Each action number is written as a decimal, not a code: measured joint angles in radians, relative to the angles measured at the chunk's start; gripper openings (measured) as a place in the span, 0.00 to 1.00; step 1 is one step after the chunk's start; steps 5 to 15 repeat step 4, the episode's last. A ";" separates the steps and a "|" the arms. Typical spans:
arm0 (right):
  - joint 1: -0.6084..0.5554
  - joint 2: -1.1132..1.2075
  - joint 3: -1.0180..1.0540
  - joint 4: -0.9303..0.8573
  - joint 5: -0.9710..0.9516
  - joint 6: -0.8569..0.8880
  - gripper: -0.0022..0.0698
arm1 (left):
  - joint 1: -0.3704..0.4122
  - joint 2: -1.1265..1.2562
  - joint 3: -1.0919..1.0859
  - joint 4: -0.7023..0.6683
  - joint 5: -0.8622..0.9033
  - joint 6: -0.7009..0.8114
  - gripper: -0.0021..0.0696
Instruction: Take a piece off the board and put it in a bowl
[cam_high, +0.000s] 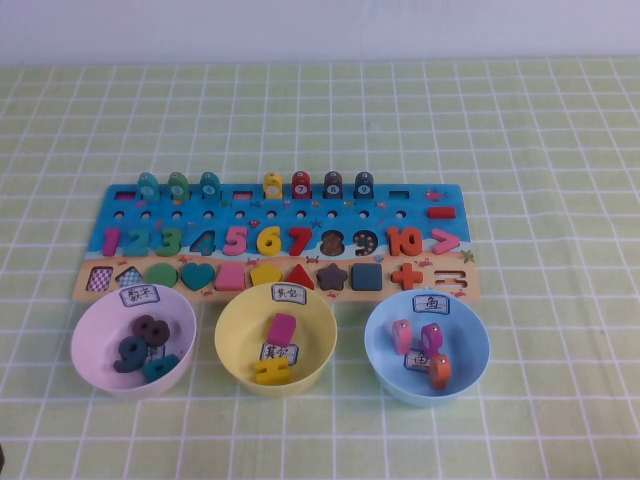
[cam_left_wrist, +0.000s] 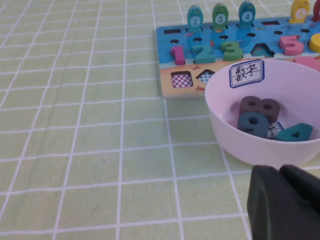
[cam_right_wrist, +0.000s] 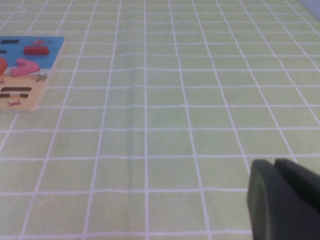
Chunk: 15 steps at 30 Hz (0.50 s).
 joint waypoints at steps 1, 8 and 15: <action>0.000 0.000 0.000 0.000 0.000 0.000 0.01 | 0.000 0.000 0.000 0.000 0.000 0.002 0.03; 0.000 0.000 0.000 -0.002 0.000 0.000 0.01 | 0.000 0.000 0.000 0.000 0.000 0.002 0.03; 0.000 0.000 0.000 -0.002 0.000 0.000 0.01 | 0.000 0.000 0.000 0.000 0.000 0.002 0.03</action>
